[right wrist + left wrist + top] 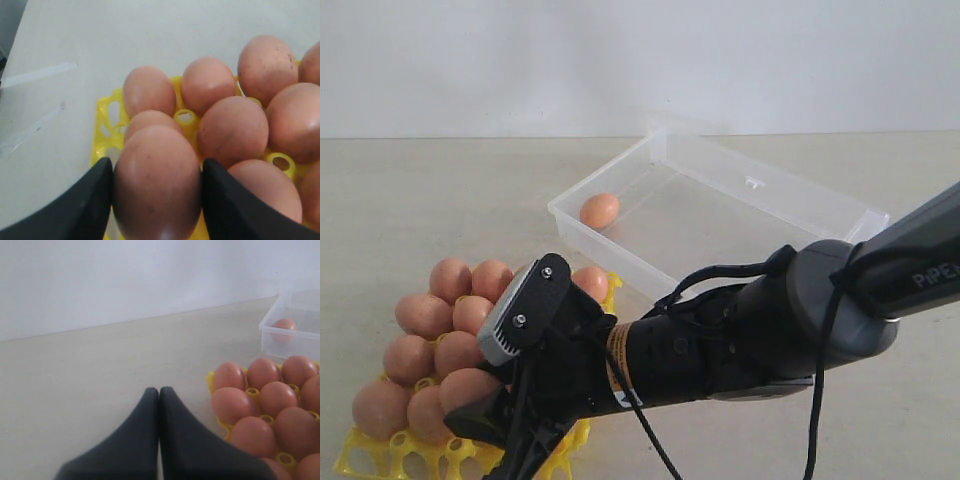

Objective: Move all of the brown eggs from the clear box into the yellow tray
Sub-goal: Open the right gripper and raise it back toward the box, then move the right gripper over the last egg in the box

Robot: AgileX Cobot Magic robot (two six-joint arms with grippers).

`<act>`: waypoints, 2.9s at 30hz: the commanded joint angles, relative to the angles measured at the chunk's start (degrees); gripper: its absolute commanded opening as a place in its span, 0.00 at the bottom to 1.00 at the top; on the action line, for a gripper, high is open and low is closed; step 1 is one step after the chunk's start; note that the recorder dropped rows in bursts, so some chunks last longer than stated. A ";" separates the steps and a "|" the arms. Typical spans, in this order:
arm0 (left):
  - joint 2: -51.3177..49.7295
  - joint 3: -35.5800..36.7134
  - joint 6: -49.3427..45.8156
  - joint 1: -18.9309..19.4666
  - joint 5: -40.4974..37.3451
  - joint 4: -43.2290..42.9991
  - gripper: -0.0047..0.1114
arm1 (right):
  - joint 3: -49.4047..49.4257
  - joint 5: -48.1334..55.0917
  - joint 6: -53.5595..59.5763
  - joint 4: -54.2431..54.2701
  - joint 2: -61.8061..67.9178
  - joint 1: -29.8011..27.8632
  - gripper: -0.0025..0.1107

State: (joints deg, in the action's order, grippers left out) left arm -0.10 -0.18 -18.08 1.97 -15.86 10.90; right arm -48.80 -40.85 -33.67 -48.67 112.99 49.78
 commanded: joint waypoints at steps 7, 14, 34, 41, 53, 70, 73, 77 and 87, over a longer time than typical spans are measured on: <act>0.10 0.18 0.06 -0.51 0.69 -0.05 0.00 | 0.07 -1.17 -0.84 1.50 0.21 0.04 0.02; 0.10 0.18 0.06 -0.51 0.69 -0.05 0.00 | 0.07 -0.91 -0.84 1.14 0.21 0.04 0.27; 0.10 0.18 0.06 -0.51 0.69 -0.05 0.00 | 0.07 1.14 -6.75 1.36 -10.52 0.04 0.17; 0.10 0.18 0.06 -0.51 0.69 -0.05 0.00 | -5.27 38.56 10.73 16.00 -23.18 -1.46 0.02; 0.10 0.18 0.06 -0.51 0.69 -0.05 0.00 | -29.10 68.57 43.18 50.95 -8.36 -25.25 0.02; 0.10 0.18 0.06 -0.51 0.69 -0.05 0.00 | -38.15 79.03 127.51 96.99 8.54 -31.51 0.02; 0.10 0.18 0.06 -0.51 0.69 -0.05 0.00 | -38.30 79.78 135.87 96.73 8.54 -30.42 0.02; 0.10 0.18 0.06 -0.51 0.69 -0.05 0.00 | -39.51 76.94 146.54 96.87 9.93 -29.43 0.02; 0.10 0.18 0.06 -0.51 0.69 -0.05 0.00 | -40.51 71.82 139.56 97.21 13.42 -28.70 0.02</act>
State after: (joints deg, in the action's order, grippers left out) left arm -0.10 -0.18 -18.08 1.97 -15.86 10.90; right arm -88.94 31.52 116.35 48.10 126.62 21.04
